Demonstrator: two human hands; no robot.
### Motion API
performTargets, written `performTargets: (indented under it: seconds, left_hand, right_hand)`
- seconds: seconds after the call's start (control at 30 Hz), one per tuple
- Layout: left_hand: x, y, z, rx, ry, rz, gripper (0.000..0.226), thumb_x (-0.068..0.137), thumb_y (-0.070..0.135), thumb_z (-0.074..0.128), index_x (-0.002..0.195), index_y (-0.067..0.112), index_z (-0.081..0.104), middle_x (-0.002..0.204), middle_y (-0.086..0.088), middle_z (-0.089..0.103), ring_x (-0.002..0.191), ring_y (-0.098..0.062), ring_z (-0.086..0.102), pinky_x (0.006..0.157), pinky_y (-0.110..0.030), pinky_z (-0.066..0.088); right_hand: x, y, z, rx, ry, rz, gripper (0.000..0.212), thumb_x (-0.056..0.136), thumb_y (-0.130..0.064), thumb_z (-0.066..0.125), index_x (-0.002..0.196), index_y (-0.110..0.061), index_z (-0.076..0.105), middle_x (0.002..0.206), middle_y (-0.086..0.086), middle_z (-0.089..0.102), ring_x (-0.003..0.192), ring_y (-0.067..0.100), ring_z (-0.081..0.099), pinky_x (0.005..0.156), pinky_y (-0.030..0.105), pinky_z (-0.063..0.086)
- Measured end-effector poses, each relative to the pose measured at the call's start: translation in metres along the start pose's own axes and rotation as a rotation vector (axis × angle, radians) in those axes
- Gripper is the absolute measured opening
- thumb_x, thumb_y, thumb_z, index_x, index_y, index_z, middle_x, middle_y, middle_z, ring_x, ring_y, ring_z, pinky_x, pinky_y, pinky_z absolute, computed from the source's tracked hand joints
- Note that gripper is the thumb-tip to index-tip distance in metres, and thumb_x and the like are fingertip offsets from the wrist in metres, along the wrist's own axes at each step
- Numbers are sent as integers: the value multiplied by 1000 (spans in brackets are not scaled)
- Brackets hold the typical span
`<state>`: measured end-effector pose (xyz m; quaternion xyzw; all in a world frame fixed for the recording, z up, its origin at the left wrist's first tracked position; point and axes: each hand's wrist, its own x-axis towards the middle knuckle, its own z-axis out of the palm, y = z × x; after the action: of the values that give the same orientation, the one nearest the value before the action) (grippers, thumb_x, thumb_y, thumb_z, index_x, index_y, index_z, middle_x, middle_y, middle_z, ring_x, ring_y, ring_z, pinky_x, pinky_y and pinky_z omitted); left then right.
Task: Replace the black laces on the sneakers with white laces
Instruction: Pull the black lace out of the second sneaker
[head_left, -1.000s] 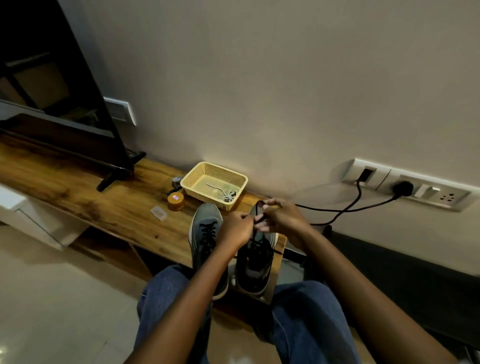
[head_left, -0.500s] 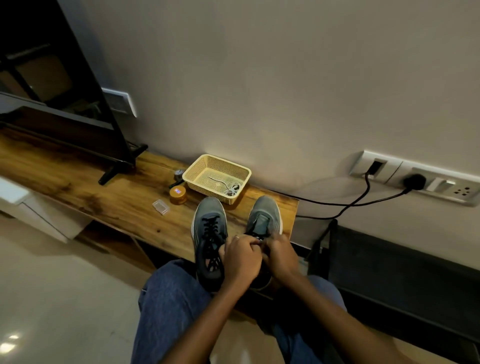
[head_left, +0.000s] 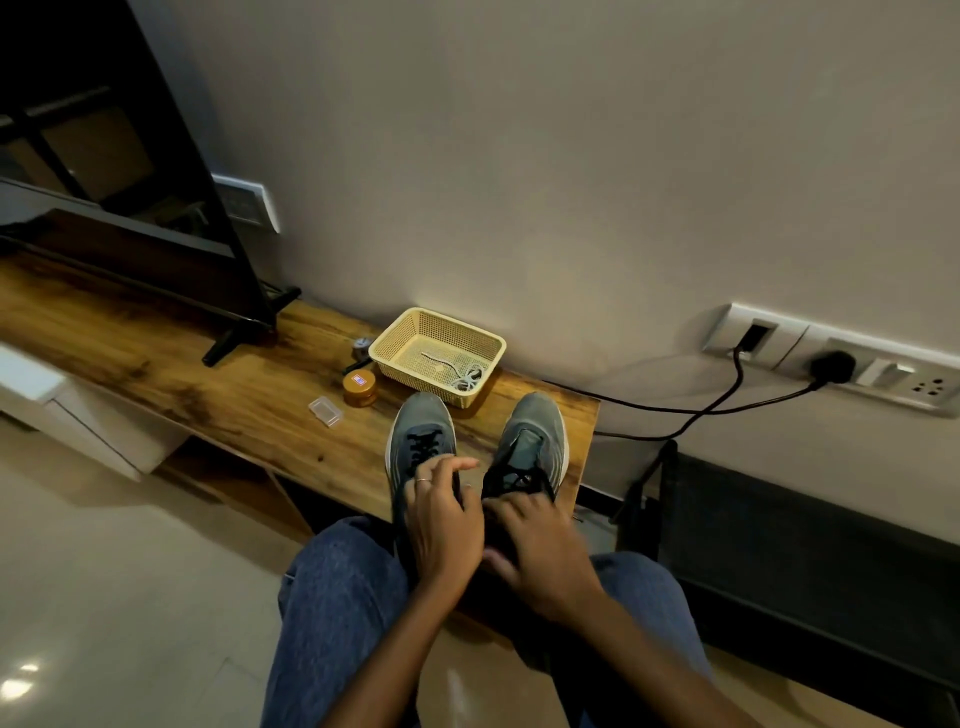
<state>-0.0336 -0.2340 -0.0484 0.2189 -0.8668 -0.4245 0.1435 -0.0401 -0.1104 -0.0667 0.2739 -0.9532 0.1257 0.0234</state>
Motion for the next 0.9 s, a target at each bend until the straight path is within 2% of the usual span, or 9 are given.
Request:
performTargets:
  seconds: [0.1, 0.2, 0.3, 0.37, 0.47, 0.6, 0.7, 0.8, 0.9]
  left_hand:
    - [13, -9, -4, 39, 6, -65, 25, 91, 14, 54, 111, 27, 60, 134, 3, 48, 127, -19, 36, 101, -36, 33]
    - [26, -20, -5, 42, -24, -137, 29, 92, 15, 54, 119, 27, 55, 141, 3, 43, 132, -19, 30, 103, -37, 31]
    - [39, -34, -3, 21, -46, -207, 39, 92, 16, 54, 129, 25, 49, 147, 0, 38, 135, -21, 27, 105, -40, 31]
    - [45, -44, -1, -10, -97, -256, 48, 90, 16, 55, 137, 24, 43, 149, -1, 35, 137, -23, 25, 108, -42, 32]
    - [46, -54, 2, -32, -202, -329, 64, 88, 13, 55, 146, 22, 30, 150, -7, 31, 138, -28, 27, 111, -46, 31]
    - [42, -68, 8, -49, -217, -368, 68, 89, 1, 49, 151, 13, 22, 154, -11, 26, 140, -31, 28, 114, -41, 28]
    - [40, -70, 12, -74, -181, -385, 63, 93, -2, 44, 151, 9, 22, 151, -15, 33, 136, -34, 36, 110, -40, 34]
    - [36, -72, 17, -63, -184, -373, 64, 93, -2, 45, 151, 9, 21, 150, -16, 35, 134, -33, 39, 109, -40, 36]
    - [21, -72, 26, -61, -220, -363, 65, 91, -4, 45, 151, 11, 22, 149, -15, 37, 133, -32, 41, 109, -40, 37]
  right_hand:
    - [-4, -9, 24, -152, -82, 2, 48, 78, -53, 46, 120, -30, 52, 117, -1, 65, 91, 21, 62, 65, 34, 51]
    - [3, 1, 37, -196, -138, 67, 68, 55, -48, 83, 115, -26, 60, 110, 2, 68, 86, 25, 62, 70, 38, 45]
    - [9, 14, 35, -200, -125, 88, 78, 44, -44, 89, 113, -23, 58, 106, 3, 68, 86, 26, 63, 73, 40, 47]
    - [13, 20, 33, -160, -84, 112, 71, 48, -40, 86, 111, -23, 58, 102, 1, 68, 86, 27, 64, 68, 38, 53]
    - [19, 24, 34, -96, -47, 220, 51, 57, -30, 84, 101, -19, 60, 89, 2, 67, 82, 29, 62, 60, 36, 51]
    - [22, 23, 38, -93, -106, 288, 50, 38, -22, 92, 73, -14, 58, 64, 6, 60, 63, 30, 59, 44, 30, 45]
    - [19, 21, 35, -42, -79, 330, 42, 49, -22, 91, 73, -11, 59, 67, 10, 60, 62, 31, 58, 48, 28, 42]
    - [18, 18, 11, 109, 34, 450, 28, 79, -28, 72, 91, -6, 59, 91, 15, 58, 87, 35, 55, 61, 31, 34]
    - [16, 13, -21, 201, 159, 431, 17, 81, -11, 63, 95, -2, 58, 96, 17, 55, 93, 36, 51, 64, 33, 32]
